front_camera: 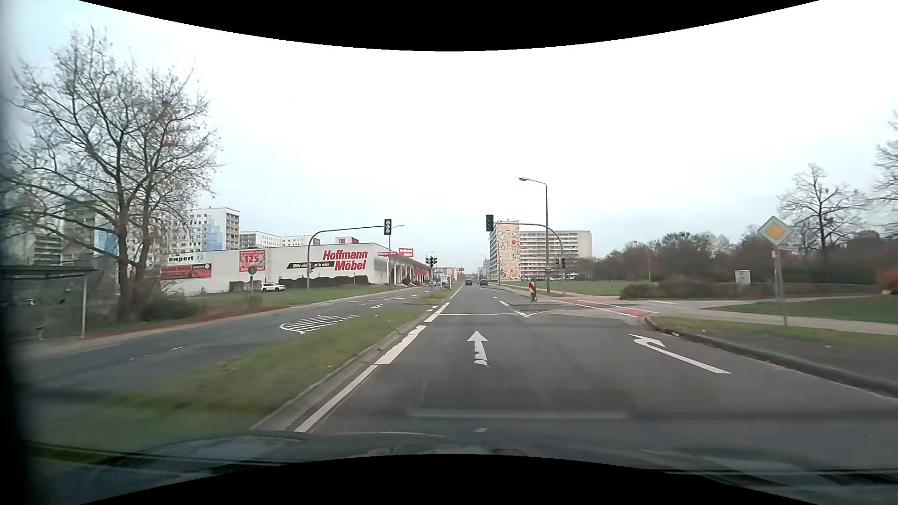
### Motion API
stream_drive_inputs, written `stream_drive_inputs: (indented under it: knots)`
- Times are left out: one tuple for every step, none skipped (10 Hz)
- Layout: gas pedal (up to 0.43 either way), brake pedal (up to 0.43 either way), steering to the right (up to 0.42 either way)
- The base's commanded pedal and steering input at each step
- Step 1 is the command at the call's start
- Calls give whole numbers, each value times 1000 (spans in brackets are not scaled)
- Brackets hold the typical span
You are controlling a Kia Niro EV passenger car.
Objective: Follow the waypoints while adhering to traffic rules and regulations
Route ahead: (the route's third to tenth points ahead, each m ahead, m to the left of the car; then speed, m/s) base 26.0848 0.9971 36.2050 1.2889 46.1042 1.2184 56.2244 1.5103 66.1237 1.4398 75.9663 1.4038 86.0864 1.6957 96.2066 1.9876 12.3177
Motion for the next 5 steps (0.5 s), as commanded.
stream_drive_inputs:
  knots:
    - [189,0,-2]
    - [189,0,-3]
    - [189,0,-3]
    - [189,0,-3]
    - [189,0,-3]
